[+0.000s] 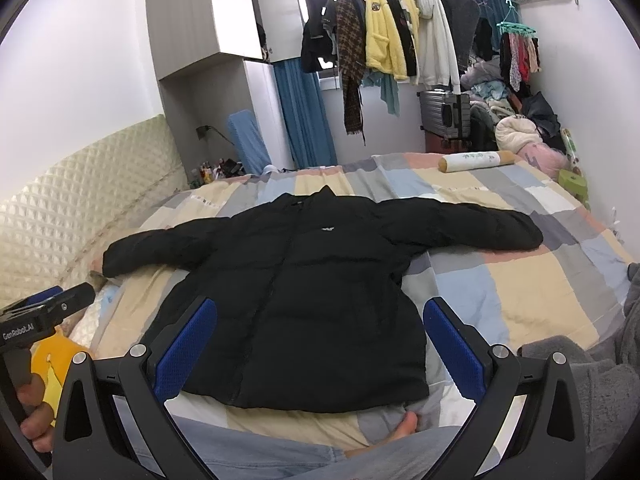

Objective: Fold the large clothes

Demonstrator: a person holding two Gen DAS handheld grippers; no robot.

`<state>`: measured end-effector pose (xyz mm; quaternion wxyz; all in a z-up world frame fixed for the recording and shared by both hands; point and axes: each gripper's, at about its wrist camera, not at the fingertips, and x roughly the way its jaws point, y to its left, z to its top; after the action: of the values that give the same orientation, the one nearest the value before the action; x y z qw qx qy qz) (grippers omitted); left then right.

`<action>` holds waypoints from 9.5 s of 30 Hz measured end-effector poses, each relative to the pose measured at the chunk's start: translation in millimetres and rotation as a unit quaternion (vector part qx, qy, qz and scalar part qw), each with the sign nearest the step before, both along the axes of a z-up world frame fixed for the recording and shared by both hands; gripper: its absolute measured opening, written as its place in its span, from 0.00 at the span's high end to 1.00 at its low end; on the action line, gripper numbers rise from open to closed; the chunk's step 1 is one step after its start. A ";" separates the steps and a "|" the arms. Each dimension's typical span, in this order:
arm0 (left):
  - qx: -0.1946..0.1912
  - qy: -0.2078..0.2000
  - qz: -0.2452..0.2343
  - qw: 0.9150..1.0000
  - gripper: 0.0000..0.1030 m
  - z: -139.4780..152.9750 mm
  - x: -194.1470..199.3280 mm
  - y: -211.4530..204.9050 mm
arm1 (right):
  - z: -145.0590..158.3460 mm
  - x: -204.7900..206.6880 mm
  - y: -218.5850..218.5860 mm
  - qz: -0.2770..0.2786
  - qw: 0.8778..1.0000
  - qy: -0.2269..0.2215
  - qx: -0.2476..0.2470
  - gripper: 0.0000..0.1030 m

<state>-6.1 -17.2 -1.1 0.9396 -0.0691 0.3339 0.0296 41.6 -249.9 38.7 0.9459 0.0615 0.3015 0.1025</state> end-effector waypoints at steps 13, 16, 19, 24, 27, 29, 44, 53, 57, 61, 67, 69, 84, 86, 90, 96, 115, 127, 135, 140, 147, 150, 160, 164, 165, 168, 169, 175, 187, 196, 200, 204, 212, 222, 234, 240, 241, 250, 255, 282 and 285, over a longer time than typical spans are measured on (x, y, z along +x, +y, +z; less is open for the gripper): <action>-0.001 0.002 0.004 1.000 0.00 0.7 0.9 -2.5 | 2.6 2.1 2.5 -0.010 1.000 -0.002 -0.018 0.00; -0.003 0.003 0.003 1.000 0.00 0.2 1.5 -1.2 | 1.7 2.1 1.9 -0.009 1.000 0.000 -0.016 0.00; -0.002 0.003 0.004 1.000 0.00 0.2 1.8 -0.9 | 1.1 2.2 2.2 -0.007 1.000 0.000 -0.015 0.00; -0.019 0.005 -0.002 1.000 0.00 -1.6 3.8 0.8 | -2.6 6.1 0.4 -0.008 1.000 0.006 -0.006 0.00; -0.019 0.005 -0.003 1.000 0.00 -2.9 5.9 -0.4 | -3.2 6.3 -1.3 -0.008 1.000 0.007 -0.006 0.00; -0.021 0.005 -0.005 1.000 0.00 -2.8 6.3 -1.3 | -3.2 7.2 -2.0 -0.011 1.000 0.007 -0.007 0.00; -0.007 -0.027 -0.021 0.999 0.00 16.2 42.0 10.7 | 1.0 25.8 -26.6 -0.035 0.999 -0.031 0.011 0.00; 0.022 -0.035 -0.023 0.999 0.00 -17.5 100.1 24.4 | -29.7 76.3 -30.2 -0.030 0.999 -0.016 -0.019 0.00; -0.001 -0.017 -0.022 1.000 0.00 -45.5 113.7 39.1 | -43.4 98.6 -38.5 -0.032 0.999 -0.008 -0.012 0.00; -0.016 -0.016 -0.028 0.999 0.00 -60.0 117.2 44.5 | -49.7 123.6 -58.3 -0.036 0.999 -0.013 0.025 0.00; -0.041 -0.016 -0.025 0.999 0.00 -74.2 123.5 55.9 | -54.8 162.2 -83.4 -0.045 0.999 -0.026 0.009 0.00; -0.044 -0.017 -0.018 0.999 0.00 -77.6 124.4 58.6 | -59.9 176.0 -93.8 -0.051 0.998 -0.025 0.003 0.00; -0.045 0.008 -0.005 0.999 0.00 -103.9 137.8 65.3 | -167.9 265.5 -232.4 -0.188 0.976 0.054 0.099 0.00; -0.041 0.009 -0.006 0.999 0.00 -106.0 139.4 63.8 | -189.0 271.4 -258.0 -0.215 0.965 0.069 0.131 0.00; -0.039 0.013 -0.009 0.999 0.00 -112.5 146.6 62.7 | -226.4 273.2 -304.5 -0.292 0.932 0.073 0.204 0.07; -0.040 0.027 -0.003 0.999 0.00 -127.5 164.7 61.9 | -277.3 300.3 -361.3 -0.348 0.879 0.073 0.317 0.14; -0.059 0.060 0.014 0.996 0.00 -173.6 207.5 67.3 | -285.3 384.4 -398.0 -0.330 0.908 0.021 0.256 0.31; -0.053 0.039 0.011 0.998 0.00 -162.0 195.7 71.1 | -193.1 355.0 -391.4 -0.327 0.927 -0.018 0.183 0.94; -0.071 0.019 -0.006 0.997 0.00 -147.0 185.9 77.3 | -112.4 340.4 -374.8 -0.338 0.924 -0.046 0.174 0.95; -0.054 0.008 -0.004 0.999 0.00 -138.2 178.9 81.3 | -64.0 335.5 -341.2 -0.318 0.934 -0.070 0.149 0.95; -0.040 -0.002 -0.009 0.999 0.00 -134.4 172.5 84.4 | 1.6 337.3 -277.0 -0.274 0.950 -0.104 0.113 0.94; -0.028 -0.007 -0.004 1.000 0.00 -136.7 165.2 86.2 | 23.5 342.1 -243.1 -0.252 0.956 -0.119 0.093 0.93; -0.020 -0.036 0.002 0.999 0.00 -127.2 147.7 96.1 | 71.1 367.4 -85.8 -0.131 0.977 -0.158 0.051 0.92; -0.028 -0.038 0.011 0.999 0.00 -125.4 147.6 107.0 | 65.8 371.7 -16.6 -0.092 0.981 -0.170 0.012 0.92; -0.026 -0.037 0.015 0.999 0.00 -125.6 148.2 110.0 | 59.8 373.8 5.9 -0.082 0.981 -0.173 -0.001 0.92; -0.028 -0.033 0.025 0.999 0.00 -127.3 150.3 118.5 | 37.9 381.5 57.2 -0.053 0.985 -0.165 -0.005 0.91; -0.031 -0.030 0.027 0.999 0.00 -128.6 151.4 121.4 | 32.3 386.6 72.2 -0.040 0.986 -0.160 -0.003 0.91; -0.024 -0.016 0.026 0.999 0.00 -137.1 153.2 134.8 | -23.6 406.1 166.4 0.040 0.991 -0.124 -0.012 0.89; -0.059 -0.001 0.041 0.997 0.00 -161.6 164.6 165.3 | -173.5 405.0 280.5 0.160 0.985 -0.029 -0.049 0.88; -0.081 0.010 0.032 0.996 0.00 -178.6 175.3 171.8 | -240.8 401.2 293.2 0.194 0.979 0.043 -0.053 0.87; -0.091 0.013 0.028 0.995 0.00 -182.4 177.2 172.6 | -234.3 403.5 288.9 0.201 0.977 0.058 -0.043 0.78; -0.102 0.007 0.023 0.995 0.00 -179.5 174.6 172.5 | -222.8 388.1 286.7 0.223 0.973 0.058 -0.030 0.51; -0.082 -0.005 0.013 0.997 0.00 -167.8 167.8 156.9 | -177.4 351.7 238.5 0.225 0.974 0.030 -0.017 0.51; -0.081 -0.013 0.004 0.997 0.00 -154.0 164.8 137.0 | -125.1 326.6 114.8 0.137 0.990 -0.014 -0.011 0.51; -0.054 -0.020 0.015 0.998 0.00 -144.6 159.4 113.3 | -164.2 332.0 21.0 0.060 0.998 0.008 -0.021 0.51; -0.046 -0.005 0.018 0.999 0.00 -155.7 166.8 107.3 | -210.6 343.8 2.1 0.040 0.996 0.061 -0.055 0.51; -0.048 -0.003 0.016 0.999 0.00 -157.5 169.0 106.1 | -214.8 344.1 0.0 0.038 0.995 0.068 -0.058 0.51; -0.043 0.005 0.010 0.999 0.00 -167.5 177.8 97.7 | -238.7 352.1 -8.6 0.052 0.992 0.064 -0.097 0.53; -0.048 0.009 0.008 0.999 0.00 -169.4 180.3 96.8 | -232.8 353.7 -7.6 0.057 0.994 0.039 -0.088 0.77; -0.051 -0.009 0.005 0.999 0.00 -157.1 161.2 91.6 | -192.2 325.8 -10.8 0.044 0.997 0.046 -0.034 0.70; -0.053 -0.014 0.001 0.998 0.00 -153.1 154.5 88.8 | -169.8 303.4 2.4 0.062 0.997 0.020 -0.028 0.70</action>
<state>148.4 71.6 -154.1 0.9392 -0.1196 0.3217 0.0121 344.9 -247.5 -131.1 0.9329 0.0185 0.3260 0.1518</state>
